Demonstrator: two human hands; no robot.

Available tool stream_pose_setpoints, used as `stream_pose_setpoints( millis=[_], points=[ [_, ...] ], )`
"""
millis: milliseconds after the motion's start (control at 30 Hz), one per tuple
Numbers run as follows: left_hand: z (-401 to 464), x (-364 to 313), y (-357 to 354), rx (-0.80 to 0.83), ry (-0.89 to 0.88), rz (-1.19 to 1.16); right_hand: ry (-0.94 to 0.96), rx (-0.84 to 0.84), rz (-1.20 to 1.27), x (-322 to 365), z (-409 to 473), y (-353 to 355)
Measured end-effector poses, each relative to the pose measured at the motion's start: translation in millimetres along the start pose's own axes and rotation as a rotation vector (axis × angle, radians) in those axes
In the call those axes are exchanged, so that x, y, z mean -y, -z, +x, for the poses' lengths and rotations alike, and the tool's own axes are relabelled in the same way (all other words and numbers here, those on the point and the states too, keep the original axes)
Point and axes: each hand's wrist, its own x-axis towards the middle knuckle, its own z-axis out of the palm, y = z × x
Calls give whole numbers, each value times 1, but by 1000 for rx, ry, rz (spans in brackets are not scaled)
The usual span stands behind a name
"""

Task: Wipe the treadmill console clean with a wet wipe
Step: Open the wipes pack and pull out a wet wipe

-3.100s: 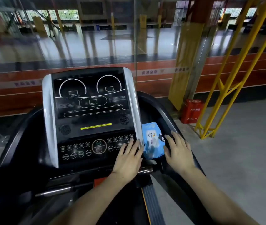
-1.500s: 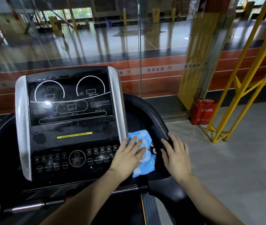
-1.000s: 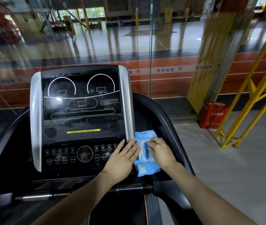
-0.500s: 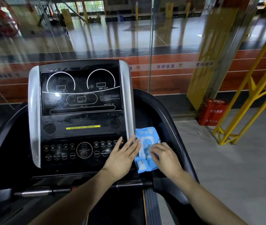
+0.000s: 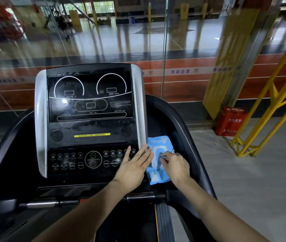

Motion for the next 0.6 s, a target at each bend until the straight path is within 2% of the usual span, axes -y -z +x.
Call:
stream_pose_setpoints(
  millis=[233,433,600],
  points=[
    [-1,0,0,-9,-6,-11,-99,-20,-45,12,3,-9],
    [-2,0,-3,-12,-4,-6,-193,-26,24,14,10,-10],
    [-1,0,-4,-29,1,-12,-107,-7,-34,10,16,-11]
  ],
)
